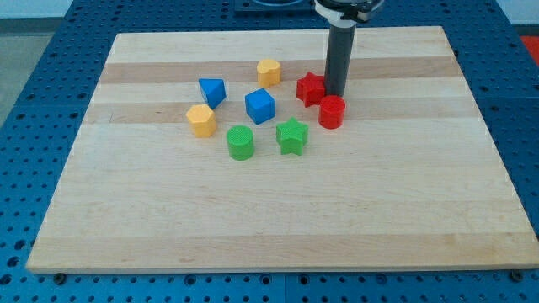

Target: Move the red circle diagonally right of the green star

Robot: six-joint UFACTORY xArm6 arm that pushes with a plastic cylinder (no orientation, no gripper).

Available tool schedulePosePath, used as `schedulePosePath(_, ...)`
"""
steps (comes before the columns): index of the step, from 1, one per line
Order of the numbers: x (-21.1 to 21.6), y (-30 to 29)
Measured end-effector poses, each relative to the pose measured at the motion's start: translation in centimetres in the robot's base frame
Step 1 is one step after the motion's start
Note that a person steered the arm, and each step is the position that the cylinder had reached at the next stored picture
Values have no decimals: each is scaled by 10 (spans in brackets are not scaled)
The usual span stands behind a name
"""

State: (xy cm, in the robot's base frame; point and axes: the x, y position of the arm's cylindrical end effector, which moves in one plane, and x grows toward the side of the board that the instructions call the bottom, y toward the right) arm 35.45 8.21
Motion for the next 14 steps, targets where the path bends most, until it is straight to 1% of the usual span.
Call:
schedulePosePath(2, 3, 20)
schedulePosePath(5, 41, 20)
schedulePosePath(7, 47, 36)
schedulePosePath(9, 64, 38)
schedulePosePath(14, 70, 39)
